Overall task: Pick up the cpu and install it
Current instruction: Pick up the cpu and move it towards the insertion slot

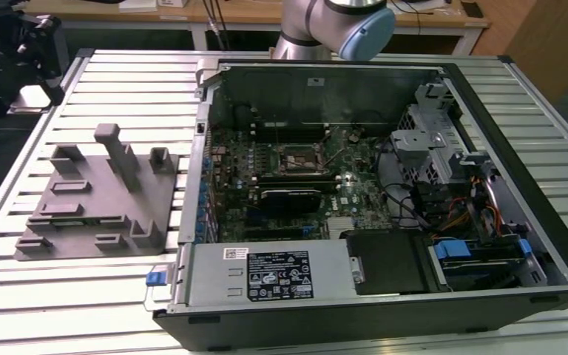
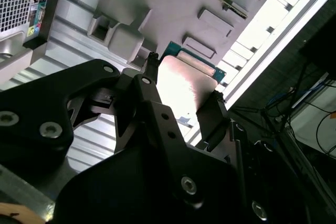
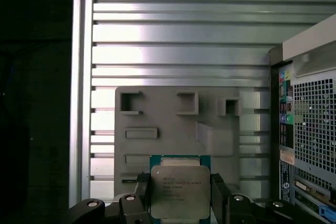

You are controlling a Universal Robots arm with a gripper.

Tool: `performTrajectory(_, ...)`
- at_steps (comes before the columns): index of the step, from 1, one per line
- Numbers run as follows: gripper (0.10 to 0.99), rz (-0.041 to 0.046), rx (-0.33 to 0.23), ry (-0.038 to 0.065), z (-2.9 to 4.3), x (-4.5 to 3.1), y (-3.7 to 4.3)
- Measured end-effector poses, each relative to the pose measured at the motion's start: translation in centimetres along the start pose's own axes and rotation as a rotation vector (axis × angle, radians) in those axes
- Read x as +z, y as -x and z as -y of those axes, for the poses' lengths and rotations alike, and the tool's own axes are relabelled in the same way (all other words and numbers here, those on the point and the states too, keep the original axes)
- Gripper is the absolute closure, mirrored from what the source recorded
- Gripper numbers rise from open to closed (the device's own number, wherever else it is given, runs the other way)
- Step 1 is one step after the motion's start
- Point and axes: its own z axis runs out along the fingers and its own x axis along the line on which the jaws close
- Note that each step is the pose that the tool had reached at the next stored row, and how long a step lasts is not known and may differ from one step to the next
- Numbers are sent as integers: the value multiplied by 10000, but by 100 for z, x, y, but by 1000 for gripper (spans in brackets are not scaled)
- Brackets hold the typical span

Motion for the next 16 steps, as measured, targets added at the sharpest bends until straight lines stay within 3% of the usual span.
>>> performTrajectory(16, 545, -1, 0, -1, -14, 1, 122)
